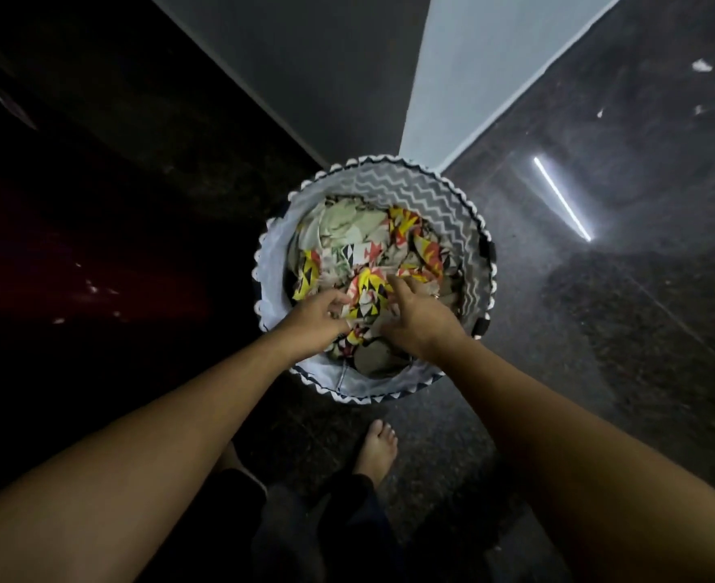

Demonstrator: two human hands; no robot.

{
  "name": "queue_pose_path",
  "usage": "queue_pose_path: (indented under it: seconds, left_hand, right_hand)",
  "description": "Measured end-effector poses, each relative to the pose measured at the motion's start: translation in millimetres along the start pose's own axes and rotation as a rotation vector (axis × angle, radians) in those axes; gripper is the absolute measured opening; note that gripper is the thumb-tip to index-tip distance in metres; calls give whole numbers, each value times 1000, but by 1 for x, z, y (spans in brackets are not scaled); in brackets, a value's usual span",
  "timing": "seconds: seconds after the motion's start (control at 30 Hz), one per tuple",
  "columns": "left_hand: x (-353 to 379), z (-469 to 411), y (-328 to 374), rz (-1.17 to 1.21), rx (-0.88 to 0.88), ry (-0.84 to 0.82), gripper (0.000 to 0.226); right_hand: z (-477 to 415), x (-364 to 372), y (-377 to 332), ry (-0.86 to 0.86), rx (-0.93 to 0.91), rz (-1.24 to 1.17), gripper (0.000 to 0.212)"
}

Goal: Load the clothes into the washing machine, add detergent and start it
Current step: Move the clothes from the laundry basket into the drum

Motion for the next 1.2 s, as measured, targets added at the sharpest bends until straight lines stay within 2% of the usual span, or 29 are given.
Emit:
queue_pose_path:
  seconds: [0.07,0.13,0.2,0.23,0.33,0.4,0.5,0.57,0.6,0.7,0.73,0.77,0.83,0.87,0.93,0.97,1.0,1.07,1.13,1.2]
  left_hand:
    - [7,-5,-8,34,-16,12,51]
    - [12,-9,-15,58,-32,19,56]
    - [14,-9,-22,65,-41,25,61]
    - [13,-7,-25,61,-46,30,64]
    - [4,-1,-22,72,-52,66,78]
    - [0,3,-10,74,-28,72,90]
    - [-5,3,5,124,-19,90,99]
    - [-9,10,24,60,27,94,80]
    - [-11,13,34,53,64,102,69]
    - [-16,25,39,342,37,136,46]
    - [-19,32,44,500,6,135,36]
    - [-23,37,47,671,-19,135,30]
    - [-38,49,65,981,-41,156,38]
    - [-47,56,75,1078,-26,162,42]
    - [-60,68,97,1230,24,111,47]
    - [-62,75,105,1286,32,60,47]
    - [-61,83,116,1315,35,-11,48]
    - [-59,91,124,1337,-1,-77,49]
    - [-63,97,128,1271,-39,-84,52]
    - [-73,97,125,1145,-87,-14,53]
  right_hand:
    - [-13,13,10,11,58,33,81]
    - [-24,21,20,55,131,-8,53]
    - [-27,23,27,110,286,-345,22]
    - [-24,25,26,106,352,-563,16]
    - [-10,19,10,73,450,-1064,15]
    - [4,-2,-11,78,455,-1278,15]
    - [24,-28,-56,4,372,-1504,33]
    - [36,-37,-75,-58,337,-1577,51]
    - [38,-43,-79,-89,317,-1625,49]
    - [46,-68,-78,-162,298,-1848,39]
    - [44,-69,-63,-114,339,-1841,38]
    - [42,-67,-43,-19,379,-1727,33]
    - [41,-74,-2,242,339,-1294,13]
    - [43,-78,8,315,266,-1059,11]
    - [48,-74,15,322,112,-588,63]
    - [51,-75,12,316,49,-425,87]
    - [52,-77,9,330,14,-352,100]
    - [56,-88,-7,347,-21,-396,100]
    - [61,-103,-29,359,-56,-631,75]
    - [66,-120,-41,390,-28,-909,48]
Point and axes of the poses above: each hand's wrist, its own z-axis away from the middle knuckle, its own x-axis out of the palm, y = z × x, the point moved 10 cm from there along -z, towards the middle knuckle, and after that the axes turned 9 degrees about y, right-handed, at the moved point
